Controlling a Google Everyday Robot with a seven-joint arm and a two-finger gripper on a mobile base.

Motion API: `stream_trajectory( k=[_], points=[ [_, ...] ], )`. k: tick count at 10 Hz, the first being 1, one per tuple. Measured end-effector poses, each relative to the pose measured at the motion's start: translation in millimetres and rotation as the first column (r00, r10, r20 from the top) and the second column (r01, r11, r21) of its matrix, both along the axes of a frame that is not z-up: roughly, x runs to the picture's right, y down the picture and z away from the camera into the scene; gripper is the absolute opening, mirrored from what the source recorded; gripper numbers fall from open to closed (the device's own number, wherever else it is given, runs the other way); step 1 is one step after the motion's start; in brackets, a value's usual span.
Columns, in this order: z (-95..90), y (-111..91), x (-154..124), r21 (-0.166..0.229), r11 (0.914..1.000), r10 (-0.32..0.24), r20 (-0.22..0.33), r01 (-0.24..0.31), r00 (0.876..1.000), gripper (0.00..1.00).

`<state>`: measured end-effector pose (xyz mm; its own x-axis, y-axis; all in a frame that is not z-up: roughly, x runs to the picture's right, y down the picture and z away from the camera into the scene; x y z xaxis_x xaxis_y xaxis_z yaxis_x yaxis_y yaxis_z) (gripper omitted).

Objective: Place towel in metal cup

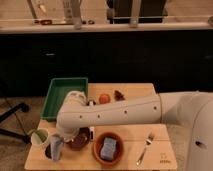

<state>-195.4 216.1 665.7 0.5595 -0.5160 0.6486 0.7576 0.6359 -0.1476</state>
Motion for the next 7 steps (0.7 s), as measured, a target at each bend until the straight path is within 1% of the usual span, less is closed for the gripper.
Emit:
stream_trajectory(
  k=[2,4,5,7],
  points=[
    [-0.1,-7.4,-2.6,0.041,0.9992,-0.002,-0.012,0.002,1.000,0.00],
    [0.2,-13.4,-4.9,0.065,0.9979,0.001,-0.019,0.001,1.000,0.00],
    [0.4,-19.2,-4.6,0.084,0.9964,0.010,-0.025,-0.008,1.000,0.00],
    [3.1,-23.1,-5.8,0.094,0.9955,0.014,-0.028,-0.011,1.000,0.00]
  ],
)
